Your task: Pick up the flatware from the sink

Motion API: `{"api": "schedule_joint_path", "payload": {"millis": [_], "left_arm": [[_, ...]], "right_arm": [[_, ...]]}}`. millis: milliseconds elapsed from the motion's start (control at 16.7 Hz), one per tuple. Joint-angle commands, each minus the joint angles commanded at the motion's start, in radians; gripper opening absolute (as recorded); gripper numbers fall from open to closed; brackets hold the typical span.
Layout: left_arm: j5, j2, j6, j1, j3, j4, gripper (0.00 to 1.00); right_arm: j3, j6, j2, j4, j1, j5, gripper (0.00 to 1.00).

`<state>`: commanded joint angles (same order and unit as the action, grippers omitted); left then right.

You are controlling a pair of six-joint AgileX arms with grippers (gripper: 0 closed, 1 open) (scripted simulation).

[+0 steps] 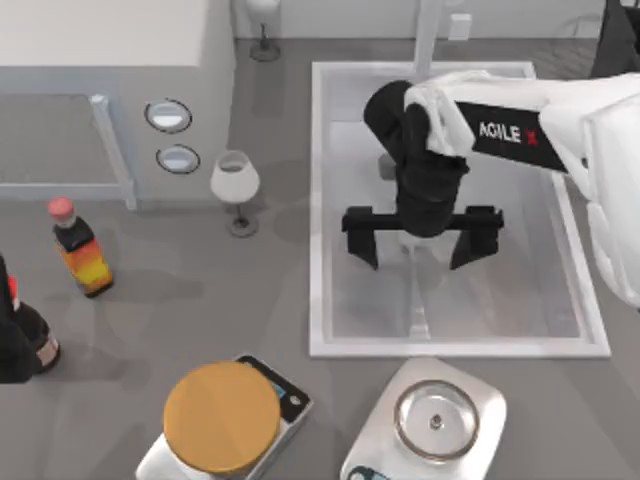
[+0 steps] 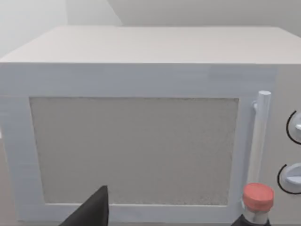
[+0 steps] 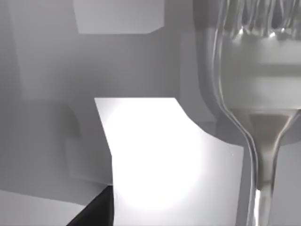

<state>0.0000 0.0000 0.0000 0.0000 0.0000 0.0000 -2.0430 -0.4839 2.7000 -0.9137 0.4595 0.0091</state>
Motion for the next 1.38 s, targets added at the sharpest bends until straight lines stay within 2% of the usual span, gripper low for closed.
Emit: {"api": "schedule_joint_path", "payload": {"millis": [600,1080,1380], "left_arm": [[0.0,0.0,0.0,0.0,0.0,0.0,1.0],[0.0,0.0,0.0,0.0,0.0,0.0,1.0],[0.0,0.0,0.0,0.0,0.0,0.0,1.0]], "right_arm": [[0.0,0.0,0.0,0.0,0.0,0.0,0.02],[0.0,0.0,0.0,0.0,0.0,0.0,0.0],[-0.075,0.012,-0.056,-0.088,-0.003,0.018,0.0]]}}
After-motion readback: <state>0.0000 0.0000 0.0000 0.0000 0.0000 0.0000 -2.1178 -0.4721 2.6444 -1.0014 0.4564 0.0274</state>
